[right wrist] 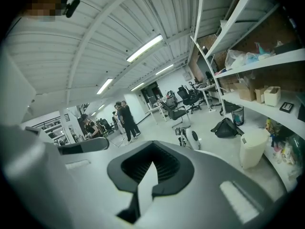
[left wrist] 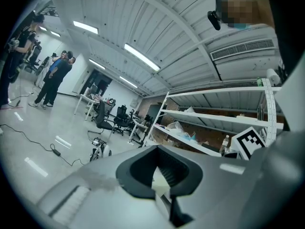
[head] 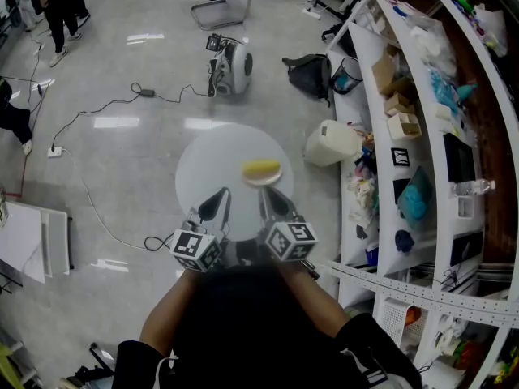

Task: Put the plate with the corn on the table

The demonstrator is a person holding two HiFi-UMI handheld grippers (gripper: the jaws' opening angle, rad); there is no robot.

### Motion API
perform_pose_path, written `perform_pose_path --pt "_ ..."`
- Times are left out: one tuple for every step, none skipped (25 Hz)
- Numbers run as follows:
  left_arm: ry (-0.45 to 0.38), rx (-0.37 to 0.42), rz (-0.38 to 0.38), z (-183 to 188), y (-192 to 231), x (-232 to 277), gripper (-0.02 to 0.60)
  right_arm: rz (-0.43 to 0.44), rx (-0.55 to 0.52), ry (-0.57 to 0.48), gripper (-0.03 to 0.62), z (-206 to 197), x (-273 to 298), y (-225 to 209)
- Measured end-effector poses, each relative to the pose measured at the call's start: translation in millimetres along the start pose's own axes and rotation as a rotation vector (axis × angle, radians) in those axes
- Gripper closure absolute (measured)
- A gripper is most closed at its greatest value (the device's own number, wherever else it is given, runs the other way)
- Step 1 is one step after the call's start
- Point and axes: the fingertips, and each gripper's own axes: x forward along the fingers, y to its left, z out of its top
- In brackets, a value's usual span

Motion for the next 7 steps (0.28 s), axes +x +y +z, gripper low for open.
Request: perform_pose_path --pt "0.001 0.002 0.000 -0.6 0.4 -0.3 0.578 0.003 -0.002 -0.004 0.586 0.3 -0.1 0.3" --pt "0.001 0.004 0.000 -1.3 0.9 -0.7 0.578 0.004 -0.005 -0.007 0.586 0.4 -0.3 0.6" --pt "0.001 0.005 0.000 -2.1 1.1 -1.1 0.578 0.004 -0.009 -0.009 0.586 0.4 -0.6 0.8" --pt "0.001 0.004 -0.001 -2.7 1.0 -1.3 0.578 0.004 -0.014 -0.011 0.586 0.3 -0.9 0.7" --pt "0.001 0.004 -0.001 -3.3 0.7 -1.4 0.578 0.004 -0.018 -0.012 0.586 0.1 -1.2 0.5" --pt "0.003 0.004 -0.001 -4.1 0.5 -1.4 0.578 0.004 -0.022 -0.014 0.586 0.0 -1.6 0.3" --pt "0.005 0.005 -0.001 -4.9 0.3 -1.4 0.579 0.004 -0.026 -0.015 0.586 -0.1 -1.9 0.1"
